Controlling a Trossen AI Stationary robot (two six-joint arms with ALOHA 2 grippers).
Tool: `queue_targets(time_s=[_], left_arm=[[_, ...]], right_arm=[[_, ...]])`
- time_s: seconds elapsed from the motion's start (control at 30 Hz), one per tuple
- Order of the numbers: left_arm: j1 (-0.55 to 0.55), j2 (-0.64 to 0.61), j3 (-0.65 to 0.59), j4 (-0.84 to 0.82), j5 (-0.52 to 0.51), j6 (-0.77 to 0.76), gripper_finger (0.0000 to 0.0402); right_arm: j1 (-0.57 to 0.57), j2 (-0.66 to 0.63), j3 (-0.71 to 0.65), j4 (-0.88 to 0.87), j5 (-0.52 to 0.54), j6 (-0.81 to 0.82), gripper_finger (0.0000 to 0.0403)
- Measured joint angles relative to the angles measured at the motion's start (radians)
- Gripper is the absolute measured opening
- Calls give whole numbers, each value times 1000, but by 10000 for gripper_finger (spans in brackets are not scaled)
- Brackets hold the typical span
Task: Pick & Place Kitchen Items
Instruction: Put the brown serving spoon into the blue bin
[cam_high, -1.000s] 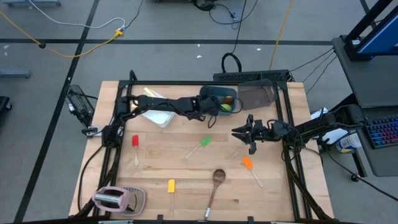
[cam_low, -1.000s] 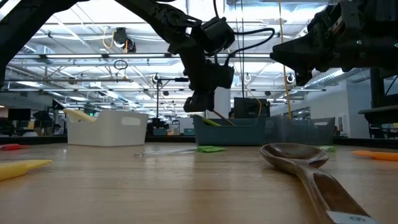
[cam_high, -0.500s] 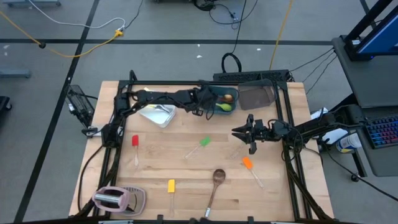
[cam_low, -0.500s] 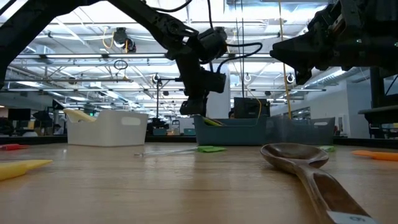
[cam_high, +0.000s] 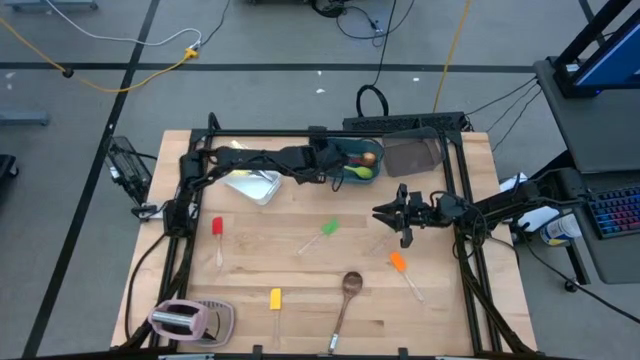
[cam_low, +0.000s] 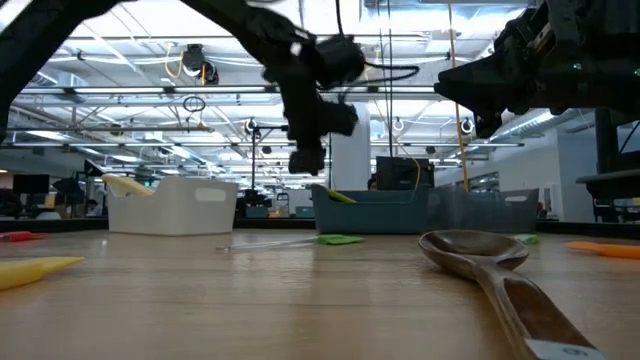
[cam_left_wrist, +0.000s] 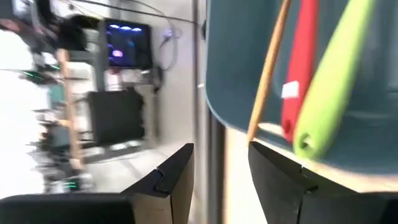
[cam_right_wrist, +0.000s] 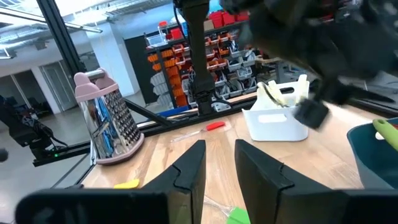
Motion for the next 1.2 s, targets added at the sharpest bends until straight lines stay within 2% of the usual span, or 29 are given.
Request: queue_targets(time_s=[0.2,0.3,0.47,0.57,0.7,0.83,0.93,1.07,1.2], left_arm=[[-21,-159,1,-156,361,-308,137],[-26,-251,1,-235,438,-431,129],[-70,-370,1,-310,439,-498,118],[-108,-430,1,-346,438,-525,112],[-168,-486,2,-400,438,-565,108],[-225,-519,1,-475,438,-616,108],[-267,-527,0,-511,397,-666,108],[-309,-543,-26,-521,303,-757,108],[-342,-555,-65,-523,284,-815,108]], right_arm=[[33,0,0,0,-1,-2,77],[76,4,17,-7,0,-99,81],[156,42,101,-10,-3,-273,108],[193,83,183,-101,-4,-294,133],[241,160,348,-420,13,-291,162],[280,253,553,-755,24,-293,170],[296,318,658,-887,-72,-294,171],[317,414,721,-904,-253,-321,171],[337,505,734,-889,-291,-296,171]])
